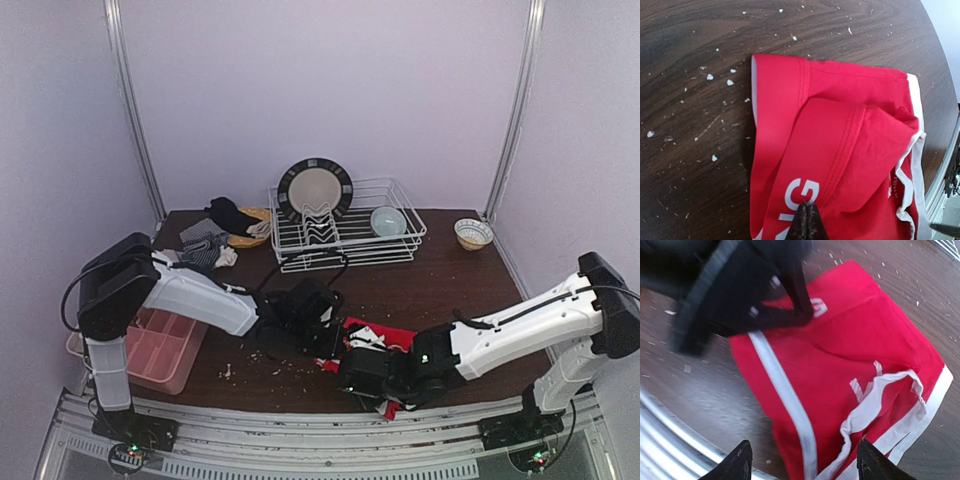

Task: Roll the underwear
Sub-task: Smooth out the underwear at the center of the board.

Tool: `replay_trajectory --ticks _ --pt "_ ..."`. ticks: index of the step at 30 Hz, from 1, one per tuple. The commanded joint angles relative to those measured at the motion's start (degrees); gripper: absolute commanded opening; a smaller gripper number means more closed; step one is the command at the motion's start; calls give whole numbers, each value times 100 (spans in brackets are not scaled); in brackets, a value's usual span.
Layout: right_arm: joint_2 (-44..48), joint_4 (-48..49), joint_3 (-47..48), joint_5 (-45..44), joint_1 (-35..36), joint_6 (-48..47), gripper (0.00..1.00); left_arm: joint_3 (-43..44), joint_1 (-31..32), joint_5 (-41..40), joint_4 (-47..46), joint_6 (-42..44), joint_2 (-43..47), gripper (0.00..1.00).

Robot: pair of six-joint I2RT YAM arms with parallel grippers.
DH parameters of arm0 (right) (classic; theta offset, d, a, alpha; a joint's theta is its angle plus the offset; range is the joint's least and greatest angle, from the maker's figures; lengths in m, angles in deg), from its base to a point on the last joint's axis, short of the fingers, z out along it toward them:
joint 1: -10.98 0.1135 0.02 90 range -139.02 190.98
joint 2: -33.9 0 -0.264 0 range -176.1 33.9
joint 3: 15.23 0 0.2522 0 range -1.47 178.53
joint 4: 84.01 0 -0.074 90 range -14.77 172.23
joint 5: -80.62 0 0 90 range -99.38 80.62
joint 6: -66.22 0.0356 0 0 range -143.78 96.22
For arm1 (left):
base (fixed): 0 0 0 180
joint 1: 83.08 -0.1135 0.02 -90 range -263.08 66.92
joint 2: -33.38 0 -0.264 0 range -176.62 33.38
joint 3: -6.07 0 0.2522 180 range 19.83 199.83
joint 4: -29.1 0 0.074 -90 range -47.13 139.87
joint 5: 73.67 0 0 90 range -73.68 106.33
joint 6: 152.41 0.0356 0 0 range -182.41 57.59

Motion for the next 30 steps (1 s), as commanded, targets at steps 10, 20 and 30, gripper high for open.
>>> replay_trajectory --ticks 10,20,30 --pt "377 -958 -970 -619 -55 798 42 -174 -87 -30 -76 22 -413 0" --pt "1518 -715 -2186 -445 -361 1362 33 -170 -133 -6 -67 42 -562 0" --pt "2346 315 -1680 -129 -635 101 67 -85 -133 51 58 53 -505 0"
